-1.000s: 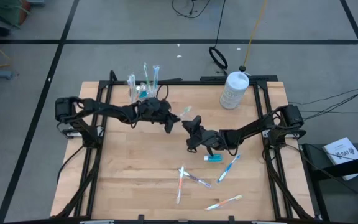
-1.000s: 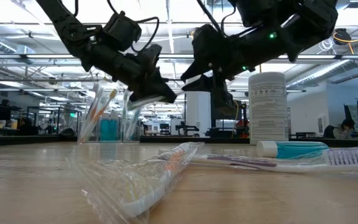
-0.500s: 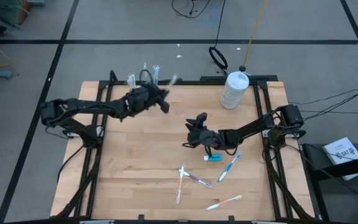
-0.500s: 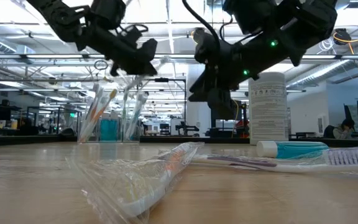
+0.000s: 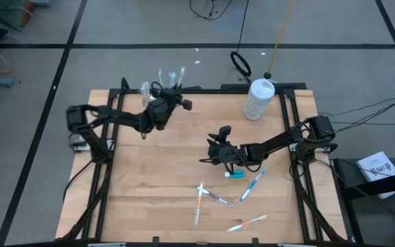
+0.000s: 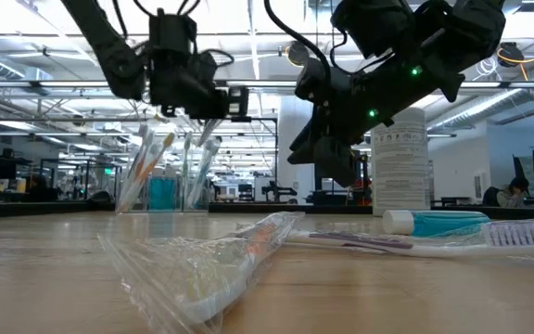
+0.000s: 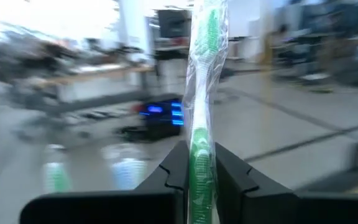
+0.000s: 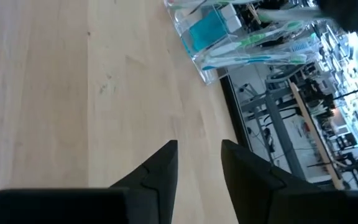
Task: Pick & Place toothbrushing station
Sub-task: Put the green toothbrush into the transparent organizer
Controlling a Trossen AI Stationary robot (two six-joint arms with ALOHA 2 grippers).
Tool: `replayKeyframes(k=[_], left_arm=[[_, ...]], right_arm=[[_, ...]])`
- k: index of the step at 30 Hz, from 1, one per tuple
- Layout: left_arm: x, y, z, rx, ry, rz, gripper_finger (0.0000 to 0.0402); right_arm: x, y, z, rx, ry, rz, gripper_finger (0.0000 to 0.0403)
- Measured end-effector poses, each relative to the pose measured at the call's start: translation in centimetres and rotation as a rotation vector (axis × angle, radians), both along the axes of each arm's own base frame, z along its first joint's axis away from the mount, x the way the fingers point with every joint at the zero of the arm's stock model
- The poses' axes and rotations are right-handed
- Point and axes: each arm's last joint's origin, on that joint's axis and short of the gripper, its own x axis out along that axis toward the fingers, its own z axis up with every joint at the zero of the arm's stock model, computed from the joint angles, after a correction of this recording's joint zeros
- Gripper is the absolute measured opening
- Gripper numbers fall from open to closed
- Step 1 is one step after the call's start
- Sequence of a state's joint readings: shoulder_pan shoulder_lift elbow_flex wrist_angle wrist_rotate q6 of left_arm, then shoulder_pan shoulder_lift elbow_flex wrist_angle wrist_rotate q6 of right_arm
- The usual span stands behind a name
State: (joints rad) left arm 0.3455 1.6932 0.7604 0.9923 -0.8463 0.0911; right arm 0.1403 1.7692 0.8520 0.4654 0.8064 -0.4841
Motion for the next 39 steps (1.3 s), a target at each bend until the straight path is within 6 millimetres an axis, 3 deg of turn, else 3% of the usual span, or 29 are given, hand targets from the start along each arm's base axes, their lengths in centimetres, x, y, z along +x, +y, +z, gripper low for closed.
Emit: replayKeyframes(k=[6, 18, 29, 39], left_arm=[[0.9, 2.7, -1.1, 0.09, 0.223, 0.144, 0.004], [-0.4, 7.8, -3.6, 0.013, 0.209, 0.207, 0.0041], [0.0, 7.3, -4.1, 0.026, 0.368, 0.157, 0.0049], [-0.3, 7.1, -4.9, -0.043, 0.51, 0.128, 0.0051]], right_arm=[[0.0, 0.0, 0.0, -0.025, 0.022, 0.011, 0.0114], [0.0, -0.3, 0.0, -0.129, 0.121, 0.064, 0.0114], [0.4, 0.0, -0.3, 0.011, 0.117, 0.323, 0.0114], [0.5, -0.1, -0.2, 0.011, 0.102, 0.322, 0.0114]])
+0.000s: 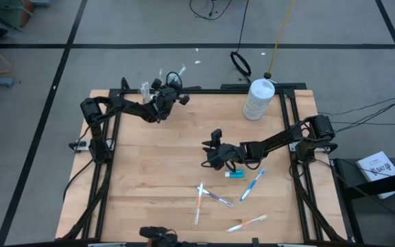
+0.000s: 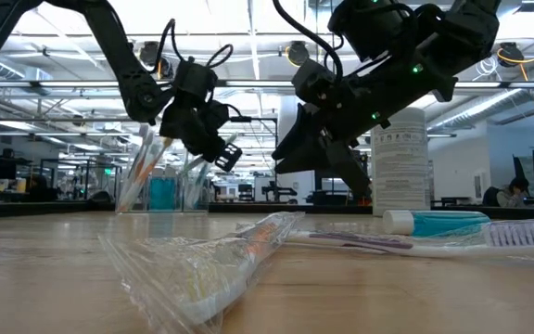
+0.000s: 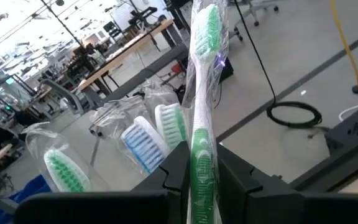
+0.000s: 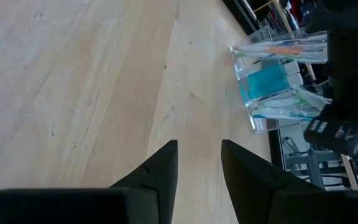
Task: Pick & Place toothbrushing station
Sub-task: Put the green toothbrush into the transparent organizer
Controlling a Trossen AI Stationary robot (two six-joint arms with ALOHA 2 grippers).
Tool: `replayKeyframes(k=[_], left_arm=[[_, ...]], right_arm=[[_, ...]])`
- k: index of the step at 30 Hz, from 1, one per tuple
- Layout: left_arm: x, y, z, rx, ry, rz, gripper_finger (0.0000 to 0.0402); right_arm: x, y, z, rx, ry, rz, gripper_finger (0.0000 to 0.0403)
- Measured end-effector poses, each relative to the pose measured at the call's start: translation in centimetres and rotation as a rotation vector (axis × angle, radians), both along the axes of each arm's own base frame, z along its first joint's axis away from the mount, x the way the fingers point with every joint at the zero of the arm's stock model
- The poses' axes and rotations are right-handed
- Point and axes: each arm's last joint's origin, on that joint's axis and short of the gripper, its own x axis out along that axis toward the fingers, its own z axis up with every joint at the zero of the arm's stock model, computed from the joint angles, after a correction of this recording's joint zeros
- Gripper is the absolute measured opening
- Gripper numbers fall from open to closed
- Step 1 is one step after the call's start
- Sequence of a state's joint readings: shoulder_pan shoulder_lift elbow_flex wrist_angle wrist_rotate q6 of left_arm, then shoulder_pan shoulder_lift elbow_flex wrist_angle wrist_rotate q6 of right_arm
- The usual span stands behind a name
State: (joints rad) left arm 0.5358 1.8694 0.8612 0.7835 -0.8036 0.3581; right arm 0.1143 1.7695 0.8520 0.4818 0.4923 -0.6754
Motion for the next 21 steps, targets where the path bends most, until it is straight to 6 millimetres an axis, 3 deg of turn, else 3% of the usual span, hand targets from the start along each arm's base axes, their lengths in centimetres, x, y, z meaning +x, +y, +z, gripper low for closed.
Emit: replayKeyframes(k=[7, 16, 19, 21], left_arm=[[-0.5, 0.6, -0.4, -0.033, 0.014, 0.025, 0.0059], [-0.7, 0.7, -0.5, -0.043, -0.024, 0.051, 0.0121], [-0.5, 0.3, -0.4, -0.034, -0.018, 0.066, 0.0109], [-0.4, 0.3, -0.4, -0.035, -0.017, 0.062, 0.0079]], right_arm=[[0.0, 0.0, 0.1, 0.001, -0.007, 0.0, 0.0114], [0.0, 0.0, 0.1, 0.001, -0.007, 0.0, 0.0114], [0.0, 0.0, 0.1, 0.001, -0.008, -0.001, 0.0114], [0.0, 0.0, 0.1, 0.002, -0.008, -0.001, 0.0114]])
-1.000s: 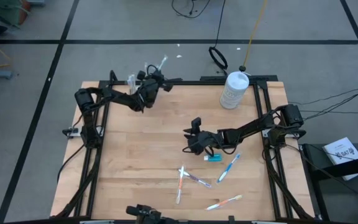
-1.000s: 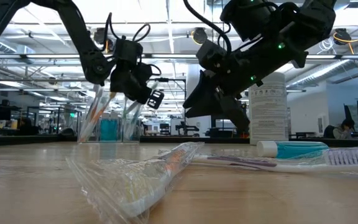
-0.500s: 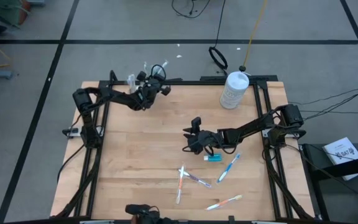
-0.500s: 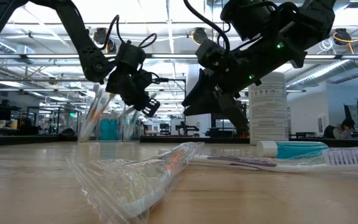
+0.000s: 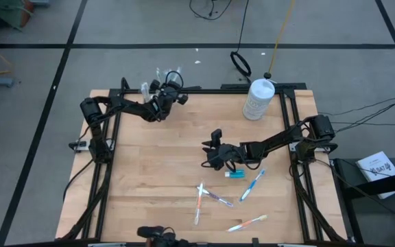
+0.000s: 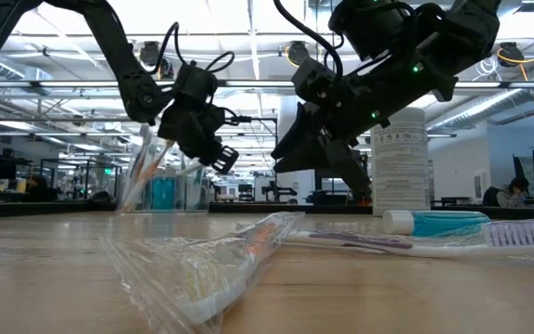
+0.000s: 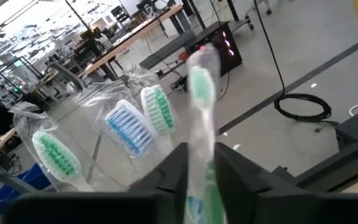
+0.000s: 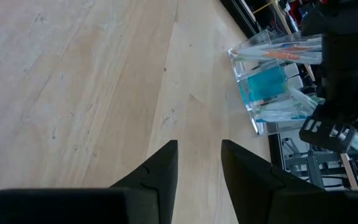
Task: Pick & Place toothbrushing station
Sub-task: Put the green toothbrush into the transparent organizer
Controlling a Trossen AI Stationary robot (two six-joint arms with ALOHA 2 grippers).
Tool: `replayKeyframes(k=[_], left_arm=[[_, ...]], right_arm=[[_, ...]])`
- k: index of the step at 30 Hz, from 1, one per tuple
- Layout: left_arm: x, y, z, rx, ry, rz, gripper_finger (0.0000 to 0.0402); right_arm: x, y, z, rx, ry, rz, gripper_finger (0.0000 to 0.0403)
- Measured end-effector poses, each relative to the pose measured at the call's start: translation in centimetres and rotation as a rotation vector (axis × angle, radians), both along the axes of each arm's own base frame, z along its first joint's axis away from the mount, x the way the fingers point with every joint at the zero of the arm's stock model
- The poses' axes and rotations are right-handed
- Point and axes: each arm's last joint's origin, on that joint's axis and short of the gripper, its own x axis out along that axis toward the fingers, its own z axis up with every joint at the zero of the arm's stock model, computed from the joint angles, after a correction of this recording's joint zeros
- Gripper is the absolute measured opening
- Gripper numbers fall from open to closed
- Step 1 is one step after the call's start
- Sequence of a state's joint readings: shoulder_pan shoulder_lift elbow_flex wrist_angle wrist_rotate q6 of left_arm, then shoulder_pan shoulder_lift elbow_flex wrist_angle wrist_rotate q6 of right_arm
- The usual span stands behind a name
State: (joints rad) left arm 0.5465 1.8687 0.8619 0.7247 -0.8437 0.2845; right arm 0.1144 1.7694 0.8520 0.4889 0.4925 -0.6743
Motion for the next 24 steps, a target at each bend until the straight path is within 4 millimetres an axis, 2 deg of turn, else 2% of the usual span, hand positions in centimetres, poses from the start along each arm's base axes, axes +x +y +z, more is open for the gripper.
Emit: replayKeyframes(k=[3, 4, 8, 12, 15, 18, 21, 24], left_arm=[[0.1, 0.0, -0.1, -0.006, 0.013, -0.025, 0.0018], [0.1, 0.0, -0.1, -0.007, 0.016, -0.029, 0.0011], [0.3, -0.5, 0.1, 0.009, 0.028, 0.001, 0.0017], [0.5, -1.7, 2.1, 0.048, 0.007, -0.009, 0.0004], [0.4, -2.4, 4.2, 0.064, -0.108, -0.031, 0.0009], [-0.1, -2.6, 5.9, 0.059, -0.299, -0.021, 0.0006], [-0.5, -2.1, 6.2, 0.049, -0.423, 0.011, 0.0004], [-0.7, -1.2, 5.7, 0.062, -0.455, 0.037, 0.0003]], right_arm=[[0.0, 0.0, 0.0, 0.0, 0.0, 0.0, 0.0114], [0.0, 0.0, 0.0, 0.0, 0.0, 0.0, 0.0114], [0.0, 0.0, 0.0, 0.0, 0.0, 0.0, 0.0114], [0.0, 0.0, 0.0, 0.0, 0.0, 0.0, 0.0114], [0.0, 0.0, 0.0, 0.0, 0.0, 0.0, 0.0114], [0.0, 0.0, 0.0, 0.0, 0.0, 0.0, 0.0114], [0.0, 0.0, 0.0, 0.0, 0.0, 0.0, 0.0114], [0.0, 0.0, 0.0, 0.0, 0.0, 0.0, 0.0114]])
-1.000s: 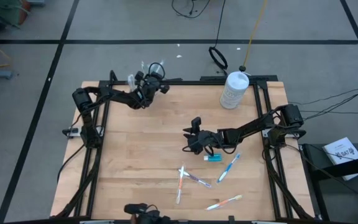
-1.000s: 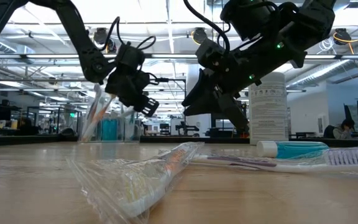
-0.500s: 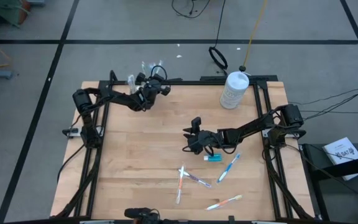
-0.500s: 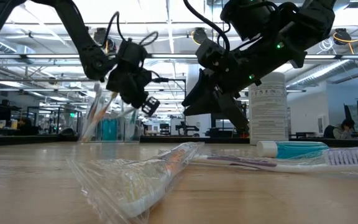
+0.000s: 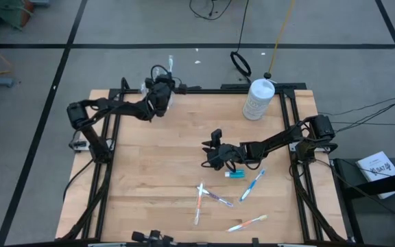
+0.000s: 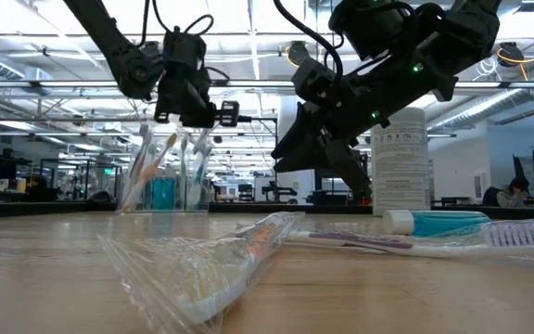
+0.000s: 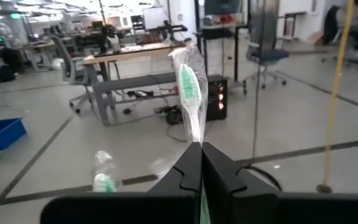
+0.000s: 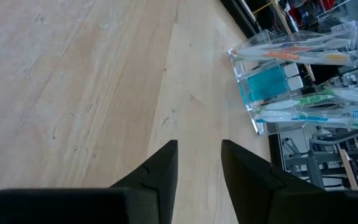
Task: Pick & Place toothbrushing station
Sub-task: Put the green toothbrush into the transparent organizer
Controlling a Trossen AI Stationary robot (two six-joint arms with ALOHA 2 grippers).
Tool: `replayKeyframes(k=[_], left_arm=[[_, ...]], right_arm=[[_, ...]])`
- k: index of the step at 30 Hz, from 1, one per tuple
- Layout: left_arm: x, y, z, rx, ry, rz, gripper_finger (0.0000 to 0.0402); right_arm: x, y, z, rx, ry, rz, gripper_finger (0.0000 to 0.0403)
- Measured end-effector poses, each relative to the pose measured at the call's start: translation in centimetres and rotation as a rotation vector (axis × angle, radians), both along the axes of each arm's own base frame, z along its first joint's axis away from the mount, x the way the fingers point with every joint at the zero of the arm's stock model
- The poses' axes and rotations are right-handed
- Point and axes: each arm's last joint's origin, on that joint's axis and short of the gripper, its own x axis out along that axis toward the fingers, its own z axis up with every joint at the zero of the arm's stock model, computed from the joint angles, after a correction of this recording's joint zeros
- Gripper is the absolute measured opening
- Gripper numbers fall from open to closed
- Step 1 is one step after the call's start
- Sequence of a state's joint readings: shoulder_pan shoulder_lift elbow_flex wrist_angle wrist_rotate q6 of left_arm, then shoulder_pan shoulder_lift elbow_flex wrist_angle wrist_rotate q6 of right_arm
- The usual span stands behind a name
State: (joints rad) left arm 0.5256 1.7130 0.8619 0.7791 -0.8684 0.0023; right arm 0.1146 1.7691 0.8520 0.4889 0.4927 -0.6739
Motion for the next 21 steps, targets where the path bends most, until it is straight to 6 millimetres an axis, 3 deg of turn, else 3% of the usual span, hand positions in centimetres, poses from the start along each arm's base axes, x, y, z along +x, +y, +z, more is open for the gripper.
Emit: replayKeyframes(k=[6, 13, 21], left_arm=[[0.1, 1.1, -2.3, 0.002, 0.28, 0.014, 0.0002], [0.2, 2.3, -2.7, 0.094, 0.078, 0.043, 0.0002], [-0.2, 2.9, -4.9, 0.001, 0.376, 0.02, 0.0001]], right_arm=[[0.1, 0.0, 0.1, 0.001, -0.014, 0.001, 0.0114], [0.1, -0.2, 0.1, 0.0, -0.004, 0.045, 0.0114], [0.2, -0.5, 0.0, 0.047, -0.003, 0.096, 0.0114]])
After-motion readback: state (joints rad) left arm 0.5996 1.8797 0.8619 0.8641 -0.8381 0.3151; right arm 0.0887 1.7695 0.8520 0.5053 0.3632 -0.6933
